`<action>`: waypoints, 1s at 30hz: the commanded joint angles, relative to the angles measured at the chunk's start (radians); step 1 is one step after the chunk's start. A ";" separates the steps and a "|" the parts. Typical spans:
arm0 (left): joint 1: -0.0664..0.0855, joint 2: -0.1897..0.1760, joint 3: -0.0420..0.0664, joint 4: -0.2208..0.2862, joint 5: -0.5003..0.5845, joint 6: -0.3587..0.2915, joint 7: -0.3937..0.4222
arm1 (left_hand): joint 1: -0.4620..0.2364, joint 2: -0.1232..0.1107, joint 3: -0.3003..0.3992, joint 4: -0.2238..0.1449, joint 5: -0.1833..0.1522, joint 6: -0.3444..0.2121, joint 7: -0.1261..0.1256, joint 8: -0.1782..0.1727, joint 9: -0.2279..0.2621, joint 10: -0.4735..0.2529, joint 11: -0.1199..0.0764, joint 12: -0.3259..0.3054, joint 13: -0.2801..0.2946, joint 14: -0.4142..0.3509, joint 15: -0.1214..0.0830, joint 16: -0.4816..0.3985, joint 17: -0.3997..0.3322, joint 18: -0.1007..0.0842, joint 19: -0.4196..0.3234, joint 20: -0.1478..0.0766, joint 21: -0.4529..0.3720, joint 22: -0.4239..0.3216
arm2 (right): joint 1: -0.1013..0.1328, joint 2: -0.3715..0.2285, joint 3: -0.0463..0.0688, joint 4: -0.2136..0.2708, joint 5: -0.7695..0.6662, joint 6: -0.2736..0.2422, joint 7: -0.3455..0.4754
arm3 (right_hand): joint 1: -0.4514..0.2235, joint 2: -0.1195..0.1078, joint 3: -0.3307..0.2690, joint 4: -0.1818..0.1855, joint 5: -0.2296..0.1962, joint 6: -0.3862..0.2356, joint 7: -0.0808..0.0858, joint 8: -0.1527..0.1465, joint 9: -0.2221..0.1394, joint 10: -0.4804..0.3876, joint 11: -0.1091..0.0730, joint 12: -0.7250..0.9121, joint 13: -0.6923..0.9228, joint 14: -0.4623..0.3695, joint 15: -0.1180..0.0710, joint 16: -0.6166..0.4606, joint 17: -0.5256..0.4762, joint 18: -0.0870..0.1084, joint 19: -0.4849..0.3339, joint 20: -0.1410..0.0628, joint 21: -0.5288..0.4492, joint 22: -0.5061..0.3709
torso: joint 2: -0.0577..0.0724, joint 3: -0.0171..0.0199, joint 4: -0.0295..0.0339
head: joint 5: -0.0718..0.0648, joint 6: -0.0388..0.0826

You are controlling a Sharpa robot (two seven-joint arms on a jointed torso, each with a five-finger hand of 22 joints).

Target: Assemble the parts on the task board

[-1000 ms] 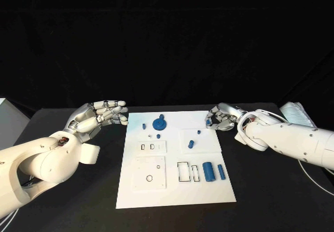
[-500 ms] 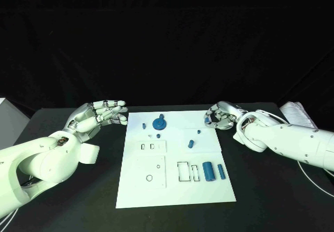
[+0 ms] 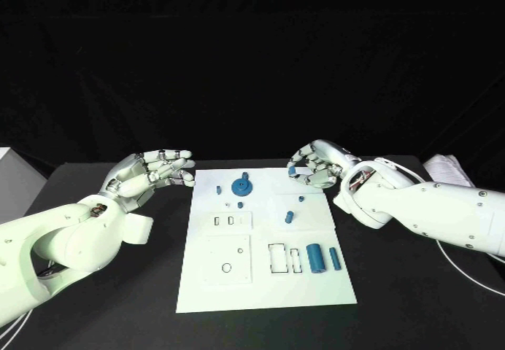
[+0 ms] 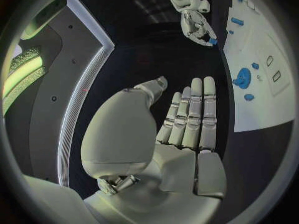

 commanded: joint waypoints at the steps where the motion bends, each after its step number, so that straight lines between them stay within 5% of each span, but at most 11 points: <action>1: 0.001 0.007 0.001 -0.005 -0.012 0.008 -0.001 | -0.007 0.005 -0.002 -0.007 -0.003 -0.007 0.038 -0.007 0.002 -0.004 -0.001 -0.004 0.002 -0.007 -0.001 0.003 0.001 0.008 -0.006 -0.001 0.004 0.001 | 0.001 0.026 0.000 0.048 -0.059 -0.045 -0.126 | 0.001 0.009 0.007 -0.002 0.002 -0.002 -0.008 0.034 0.028 0.042 -0.002 -0.004 0.201 0.104 -0.002 0.006 0.263 -0.012 0.102 -0.007 0.001 0.258 | -0.005 -0.0004 -0.0019 | 0.007 -0.004; 7: 0.001 0.018 0.000 -0.016 -0.018 0.004 -0.009 | -0.008 0.006 -0.001 -0.007 -0.003 -0.006 0.038 -0.006 0.002 -0.003 -0.001 -0.003 0.002 -0.006 -0.001 0.005 0.002 0.008 -0.007 -0.001 0.006 0.003 | -0.009 0.094 -0.003 0.113 -0.103 -0.049 -0.220 | 0.000 0.009 0.008 -0.004 0.001 -0.006 -0.006 0.034 0.028 0.040 -0.001 -0.007 0.198 0.104 -0.001 0.006 0.263 -0.013 0.103 -0.007 0.003 0.259 | -0.010 -0.0029 -0.0033 | 0.014 -0.015; 15: 0.001 0.029 0.000 -0.021 -0.022 0.003 -0.016 | -0.009 0.006 -0.002 -0.007 -0.003 -0.004 0.038 -0.006 0.003 -0.001 -0.001 -0.002 0.002 -0.004 -0.002 0.007 0.004 0.008 -0.008 -0.001 0.009 0.004 | -0.035 0.181 -0.013 0.128 -0.154 -0.053 -0.309 | -0.006 0.009 0.010 -0.004 -0.005 -0.009 -0.005 0.036 0.029 0.038 0.001 -0.010 0.196 0.104 0.000 0.006 0.263 -0.012 0.102 -0.006 0.002 0.258 | -0.015 -0.0085 -0.0044 | 0.019 -0.025; 30: 0.001 0.035 0.000 -0.019 -0.026 0.007 -0.023 | -0.010 0.007 -0.002 -0.008 -0.003 -0.003 0.037 -0.006 0.003 0.000 -0.002 -0.002 0.003 -0.003 -0.002 0.008 0.005 0.009 -0.009 -0.001 0.010 0.005 | -0.102 0.266 -0.024 0.099 -0.246 -0.037 -0.406 | -0.023 0.001 0.008 -0.004 -0.014 -0.013 -0.005 0.040 0.031 0.039 0.001 -0.012 0.195 0.104 0.001 0.006 0.263 -0.013 0.103 -0.005 0.003 0.259 | -0.011 -0.0053 -0.0020 | 0.023 -0.037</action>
